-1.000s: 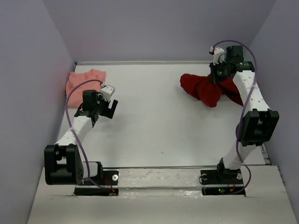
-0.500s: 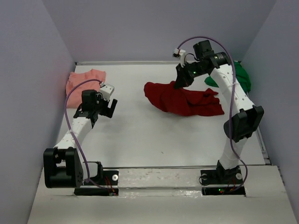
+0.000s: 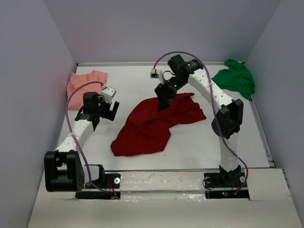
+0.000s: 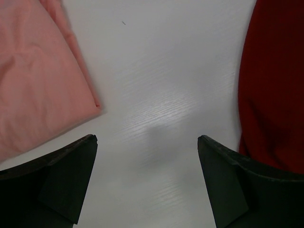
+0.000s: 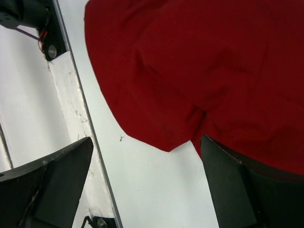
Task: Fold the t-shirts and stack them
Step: Move the tshirt to the center of the board, then flatten the tshirt out
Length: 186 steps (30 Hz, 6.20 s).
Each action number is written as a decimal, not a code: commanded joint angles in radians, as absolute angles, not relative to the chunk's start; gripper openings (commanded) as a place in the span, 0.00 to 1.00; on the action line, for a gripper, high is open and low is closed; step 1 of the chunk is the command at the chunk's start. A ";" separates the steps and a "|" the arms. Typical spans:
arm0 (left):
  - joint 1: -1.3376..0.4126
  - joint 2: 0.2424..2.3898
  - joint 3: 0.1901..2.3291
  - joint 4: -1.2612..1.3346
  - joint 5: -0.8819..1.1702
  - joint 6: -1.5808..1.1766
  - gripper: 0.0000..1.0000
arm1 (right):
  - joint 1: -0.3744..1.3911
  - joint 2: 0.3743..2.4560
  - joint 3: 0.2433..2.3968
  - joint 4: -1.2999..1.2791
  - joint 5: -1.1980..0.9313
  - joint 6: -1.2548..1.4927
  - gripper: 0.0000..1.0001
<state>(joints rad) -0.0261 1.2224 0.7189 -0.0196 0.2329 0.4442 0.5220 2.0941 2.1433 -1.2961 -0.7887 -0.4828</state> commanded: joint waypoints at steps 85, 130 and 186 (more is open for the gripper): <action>-0.032 1.020 0.810 -0.258 0.330 0.499 0.99 | 0.466 2.055 2.084 -0.576 -0.355 -0.436 1.00; -0.293 2.368 2.167 -0.515 0.696 0.626 0.97 | -0.051 1.220 1.140 -0.623 -0.026 -0.367 0.95; -0.489 2.519 2.252 -0.468 0.325 0.538 0.00 | -0.069 1.298 1.206 -0.790 -0.235 -0.365 0.96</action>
<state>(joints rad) -0.4652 2.5057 2.2093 -0.4297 0.3386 0.5335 -0.0601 1.3022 1.1553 -0.7784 -0.2218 -0.3668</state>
